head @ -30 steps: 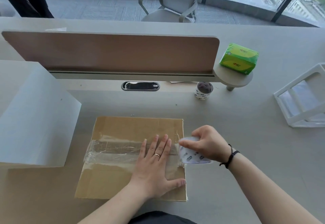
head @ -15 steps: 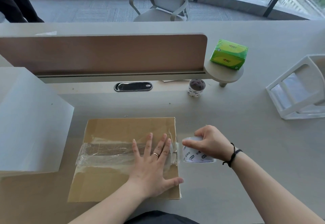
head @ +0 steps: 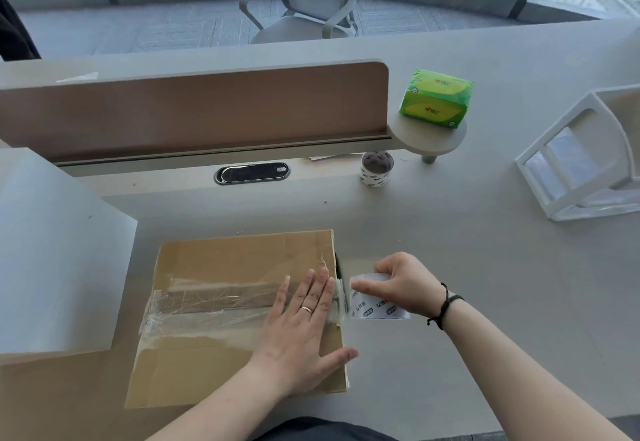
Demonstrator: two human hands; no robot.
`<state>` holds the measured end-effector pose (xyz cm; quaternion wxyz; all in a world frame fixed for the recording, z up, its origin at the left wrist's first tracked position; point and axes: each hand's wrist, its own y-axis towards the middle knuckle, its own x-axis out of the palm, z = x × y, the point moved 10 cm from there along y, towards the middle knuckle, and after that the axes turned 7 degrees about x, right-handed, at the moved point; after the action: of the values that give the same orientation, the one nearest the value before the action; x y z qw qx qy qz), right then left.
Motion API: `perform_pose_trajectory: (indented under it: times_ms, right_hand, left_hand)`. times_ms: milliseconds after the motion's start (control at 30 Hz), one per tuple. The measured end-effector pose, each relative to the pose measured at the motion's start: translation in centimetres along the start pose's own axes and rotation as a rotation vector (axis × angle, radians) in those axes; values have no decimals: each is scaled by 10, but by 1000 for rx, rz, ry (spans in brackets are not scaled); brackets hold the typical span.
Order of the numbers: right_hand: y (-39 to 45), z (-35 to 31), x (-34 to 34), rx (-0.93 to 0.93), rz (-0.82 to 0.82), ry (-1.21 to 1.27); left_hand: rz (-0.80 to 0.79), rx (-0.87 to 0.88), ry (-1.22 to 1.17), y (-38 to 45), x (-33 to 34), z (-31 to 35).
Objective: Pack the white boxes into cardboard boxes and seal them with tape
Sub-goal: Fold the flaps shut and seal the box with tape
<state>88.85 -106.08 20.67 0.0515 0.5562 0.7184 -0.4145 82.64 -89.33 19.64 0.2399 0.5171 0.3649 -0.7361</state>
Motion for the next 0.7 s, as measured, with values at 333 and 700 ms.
perform_pose_trajectory:
  times_ms: [333, 700]
  right_hand:
    - [6, 9, 6, -16, -43, 128]
    - [7, -4, -2, -96, -58, 209]
  left_hand:
    - [-6, -49, -100, 13, -23, -9]
    - [-87, -144, -164, 49, -37, -10]
